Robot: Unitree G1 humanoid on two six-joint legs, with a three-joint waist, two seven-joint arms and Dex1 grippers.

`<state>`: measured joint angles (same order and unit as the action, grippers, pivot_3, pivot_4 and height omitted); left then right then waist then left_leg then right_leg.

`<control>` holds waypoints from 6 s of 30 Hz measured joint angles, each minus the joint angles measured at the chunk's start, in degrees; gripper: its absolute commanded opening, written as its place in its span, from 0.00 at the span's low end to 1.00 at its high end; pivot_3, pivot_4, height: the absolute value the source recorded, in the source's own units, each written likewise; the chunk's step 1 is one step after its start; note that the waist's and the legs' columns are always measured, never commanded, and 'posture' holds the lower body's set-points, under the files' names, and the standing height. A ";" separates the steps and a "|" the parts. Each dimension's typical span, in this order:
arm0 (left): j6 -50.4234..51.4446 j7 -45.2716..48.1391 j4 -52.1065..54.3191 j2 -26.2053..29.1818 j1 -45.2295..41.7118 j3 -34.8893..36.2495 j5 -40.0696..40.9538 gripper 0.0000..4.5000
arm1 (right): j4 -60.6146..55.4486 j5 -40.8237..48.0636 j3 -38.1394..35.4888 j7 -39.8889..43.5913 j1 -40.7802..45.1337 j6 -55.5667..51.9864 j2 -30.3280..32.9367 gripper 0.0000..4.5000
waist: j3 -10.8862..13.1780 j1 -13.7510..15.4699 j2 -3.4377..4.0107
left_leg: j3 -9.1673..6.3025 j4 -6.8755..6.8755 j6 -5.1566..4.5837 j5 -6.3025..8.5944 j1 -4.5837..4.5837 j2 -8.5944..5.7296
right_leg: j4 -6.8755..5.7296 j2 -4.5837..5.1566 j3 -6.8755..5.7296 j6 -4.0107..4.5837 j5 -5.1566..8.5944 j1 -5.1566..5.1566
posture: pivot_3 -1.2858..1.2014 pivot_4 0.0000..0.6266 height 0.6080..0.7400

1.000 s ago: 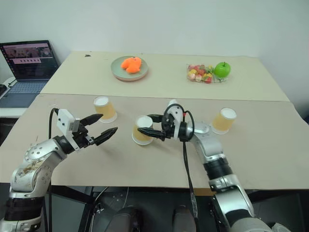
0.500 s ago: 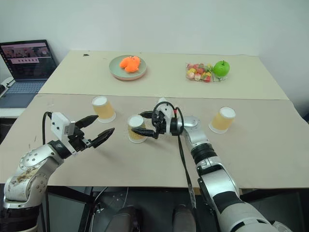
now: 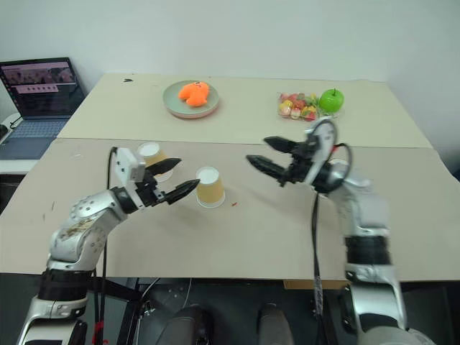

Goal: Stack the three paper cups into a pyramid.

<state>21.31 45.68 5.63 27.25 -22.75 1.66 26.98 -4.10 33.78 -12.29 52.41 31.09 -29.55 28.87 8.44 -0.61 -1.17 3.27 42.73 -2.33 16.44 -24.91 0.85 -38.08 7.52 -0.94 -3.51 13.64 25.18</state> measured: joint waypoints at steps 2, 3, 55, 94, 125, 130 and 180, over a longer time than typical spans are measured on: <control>-0.08 1.52 -0.85 -0.28 -1.40 -1.31 -0.10 1.00 | -5.12 1.46 -3.62 -3.88 -4.20 -1.98 1.00 1.00 | 0.01 0.11 -0.01 | 0.02 0.01 -0.01 0.00 0.04 0.00 | -0.03 0.00 0.01 -0.01 0.00 -0.03 | 0.52 0.24 0.52; -0.07 2.41 -1.30 -0.46 -2.44 -1.95 -0.11 1.00 | -7.49 2.27 -5.99 -6.64 -6.29 -3.08 1.19 1.00 | 0.01 0.16 -0.02 | 0.03 0.02 -0.01 0.00 0.04 0.00 | -0.04 -0.01 0.03 -0.03 -0.02 -0.03 | 0.52 0.24 0.52; 4.07 10.29 2.34 -2.90 -11.11 -9.02 2.38 1.00 | 27.68 -17.04 -6.01 -14.93 -5.86 23.54 3.59 1.00 | 0.08 -0.09 0.06 | 0.13 0.06 -0.07 0.01 0.20 -0.02 | 0.01 -0.09 0.24 -0.10 -0.04 -0.15 | 0.52 0.24 0.52; 13.79 -3.35 13.94 5.27 5.71 8.99 10.35 1.00 | 17.42 -11.68 15.55 13.50 3.82 13.08 1.53 0.50 | 0.17 0.46 0.14 | 0.03 0.07 -0.05 0.00 0.19 0.00 | 0.00 0.01 0.13 -0.10 -0.05 -0.17 | 0.52 0.24 0.52; 14.12 -8.74 16.58 5.21 5.91 9.56 13.69 1.00 | 37.55 -19.64 18.31 14.22 12.86 25.28 -6.17 0.89 | 0.20 -0.20 0.13 | 0.05 0.05 0.07 -0.06 0.19 -0.01 | -0.02 -0.03 0.13 -0.08 -0.05 -0.12 | 0.52 0.24 0.52; 14.10 -8.80 16.33 5.04 5.25 9.57 13.71 1.00 | 37.42 -18.74 17.84 15.78 13.12 22.44 -6.07 0.89 | 0.21 -0.16 0.13 | 0.06 0.04 0.06 -0.06 0.18 -0.01 | -0.01 -0.03 0.14 -0.08 -0.05 -0.11 | 0.52 0.24 0.52; 15.21 -7.80 9.76 1.43 -1.60 8.71 16.40 1.00 | 18.89 -15.58 11.70 4.04 -0.03 13.03 2.06 0.89 | 0.30 -0.07 0.06 | 0.07 0.04 0.02 -0.03 0.19 -0.02 | 0.01 -0.05 0.16 -0.09 -0.05 -0.13 | 0.52 0.24 0.52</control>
<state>36.52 37.88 15.39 28.68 -24.35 10.38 43.38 14.80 18.20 -0.59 56.45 31.07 -16.52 30.92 8.74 -0.68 -1.11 3.34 42.76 -2.31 16.41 -24.73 0.84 -38.07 7.48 -0.78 -3.60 13.59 25.06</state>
